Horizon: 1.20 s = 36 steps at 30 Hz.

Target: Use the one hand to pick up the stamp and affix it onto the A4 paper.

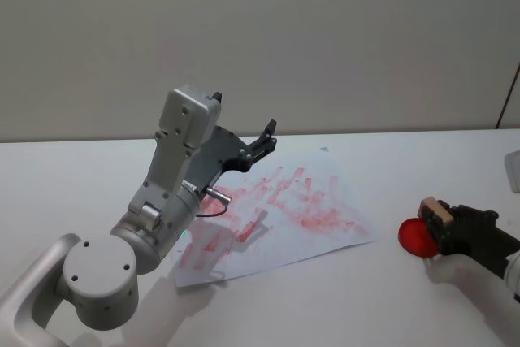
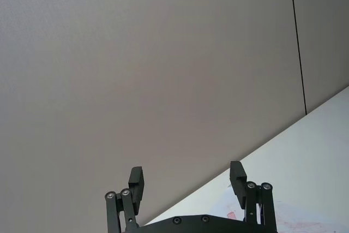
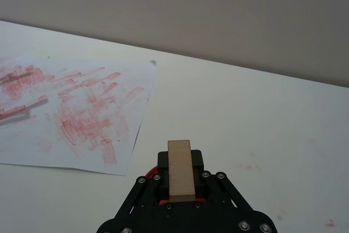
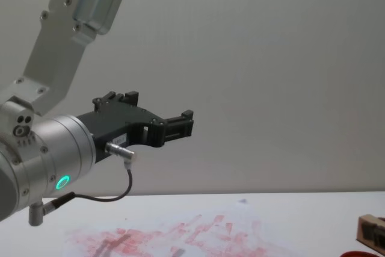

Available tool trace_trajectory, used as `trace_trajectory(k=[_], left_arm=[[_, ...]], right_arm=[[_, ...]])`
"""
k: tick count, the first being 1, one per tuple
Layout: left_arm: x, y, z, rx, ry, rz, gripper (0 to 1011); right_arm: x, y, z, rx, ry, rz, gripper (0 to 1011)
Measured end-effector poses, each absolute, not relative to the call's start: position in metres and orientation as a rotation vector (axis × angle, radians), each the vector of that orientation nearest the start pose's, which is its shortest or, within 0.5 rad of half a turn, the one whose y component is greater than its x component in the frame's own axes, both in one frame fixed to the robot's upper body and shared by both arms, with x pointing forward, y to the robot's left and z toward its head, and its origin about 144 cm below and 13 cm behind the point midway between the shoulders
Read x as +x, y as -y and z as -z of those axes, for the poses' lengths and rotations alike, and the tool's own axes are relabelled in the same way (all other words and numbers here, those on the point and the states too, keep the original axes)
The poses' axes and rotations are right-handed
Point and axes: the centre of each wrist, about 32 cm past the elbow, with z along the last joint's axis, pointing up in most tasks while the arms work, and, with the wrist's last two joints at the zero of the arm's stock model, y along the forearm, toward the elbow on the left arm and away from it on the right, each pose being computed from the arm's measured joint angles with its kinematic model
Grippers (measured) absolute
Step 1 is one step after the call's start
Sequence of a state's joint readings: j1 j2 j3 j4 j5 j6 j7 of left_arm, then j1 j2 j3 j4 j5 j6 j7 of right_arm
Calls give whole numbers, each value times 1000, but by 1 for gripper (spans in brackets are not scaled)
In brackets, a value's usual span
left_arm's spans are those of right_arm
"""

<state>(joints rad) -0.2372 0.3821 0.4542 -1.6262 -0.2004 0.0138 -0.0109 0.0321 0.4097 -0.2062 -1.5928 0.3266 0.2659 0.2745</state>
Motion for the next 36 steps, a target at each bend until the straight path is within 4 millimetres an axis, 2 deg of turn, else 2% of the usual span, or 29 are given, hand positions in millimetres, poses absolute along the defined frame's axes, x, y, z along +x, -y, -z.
trace_trajectory(k=[15,20,21,22,23,26,27,29,30,36], left_arm=[[492,-198,-1204,61,268,-1124,1001],[492,-198,-1204,61,268,-1124,1001],[492,-198,-1204,61,268,-1124,1001],[492,-198,-1204,61,268,-1124,1001],[492,-198,-1204,61,268,-1124,1001],[492,-198,-1204,61,268,-1124,1001],[492,-198,-1204,61,268,-1124,1001],[492,-198,-1204,61,268,-1124,1001],[492,-198,-1204,61,268,-1124,1001],[492,-198,-1204,61,268,-1124,1001]], right_arm=[[475,278,-1153,-298,-188,1067,219],[477,277,-1153,-300,-191,1063,297],[478,277,-1153,-301,-191,1061,366],[478,277,-1153,-301,-192,1060,381],[478,277,-1153,-302,-192,1060,437],[479,277,-1153,-303,-193,1059,505],[479,276,-1153,-304,-193,1058,565],[480,276,-1153,-304,-194,1057,605],[480,276,-1153,-305,-194,1057,666],[481,276,-1153,-306,-195,1055,829]])
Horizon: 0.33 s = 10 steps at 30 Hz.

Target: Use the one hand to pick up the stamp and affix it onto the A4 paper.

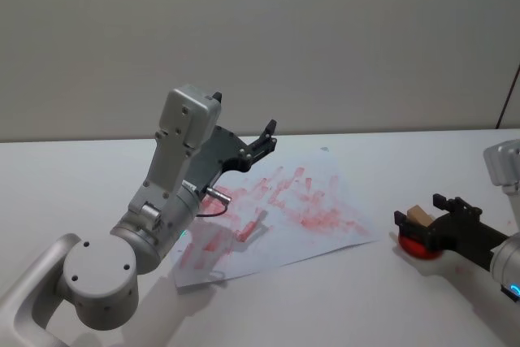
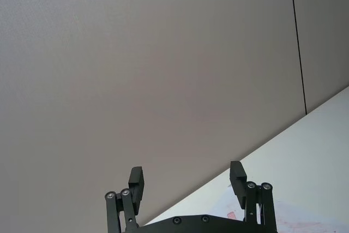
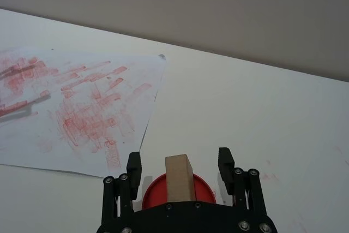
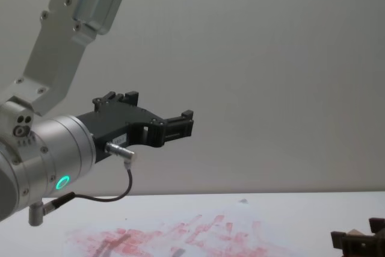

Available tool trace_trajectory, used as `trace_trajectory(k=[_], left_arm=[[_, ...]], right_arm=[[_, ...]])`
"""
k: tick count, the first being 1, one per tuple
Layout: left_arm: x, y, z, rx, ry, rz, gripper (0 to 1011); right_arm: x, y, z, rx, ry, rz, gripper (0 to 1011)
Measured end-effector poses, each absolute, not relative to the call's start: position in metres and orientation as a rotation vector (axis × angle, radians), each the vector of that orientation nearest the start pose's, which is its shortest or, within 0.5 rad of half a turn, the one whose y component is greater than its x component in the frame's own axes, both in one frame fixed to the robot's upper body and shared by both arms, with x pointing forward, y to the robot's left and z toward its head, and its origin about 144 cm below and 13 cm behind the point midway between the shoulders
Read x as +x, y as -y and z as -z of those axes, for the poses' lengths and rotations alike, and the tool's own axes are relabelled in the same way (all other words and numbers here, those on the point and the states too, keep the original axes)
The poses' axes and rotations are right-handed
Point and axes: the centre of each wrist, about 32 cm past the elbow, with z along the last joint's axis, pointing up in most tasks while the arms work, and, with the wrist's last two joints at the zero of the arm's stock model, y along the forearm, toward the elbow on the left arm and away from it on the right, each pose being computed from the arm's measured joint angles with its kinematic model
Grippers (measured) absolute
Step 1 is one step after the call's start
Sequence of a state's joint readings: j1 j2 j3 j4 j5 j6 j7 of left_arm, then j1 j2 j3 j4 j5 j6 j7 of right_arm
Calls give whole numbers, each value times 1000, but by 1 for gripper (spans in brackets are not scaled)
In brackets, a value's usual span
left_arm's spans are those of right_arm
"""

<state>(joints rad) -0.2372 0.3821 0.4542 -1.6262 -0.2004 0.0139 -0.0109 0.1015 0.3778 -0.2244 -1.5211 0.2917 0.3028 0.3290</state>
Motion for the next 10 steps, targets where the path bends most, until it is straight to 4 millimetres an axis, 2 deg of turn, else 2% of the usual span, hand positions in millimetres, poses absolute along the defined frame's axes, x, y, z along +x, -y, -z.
trace_trajectory(k=[6,10], left_arm=[[492,-198,-1204,61,268,-1124,1001],[492,-198,-1204,61,268,-1124,1001]], right_arm=[[481,276,-1153,-307,-195,1054,991],[481,276,-1153,-307,-195,1053,1001]])
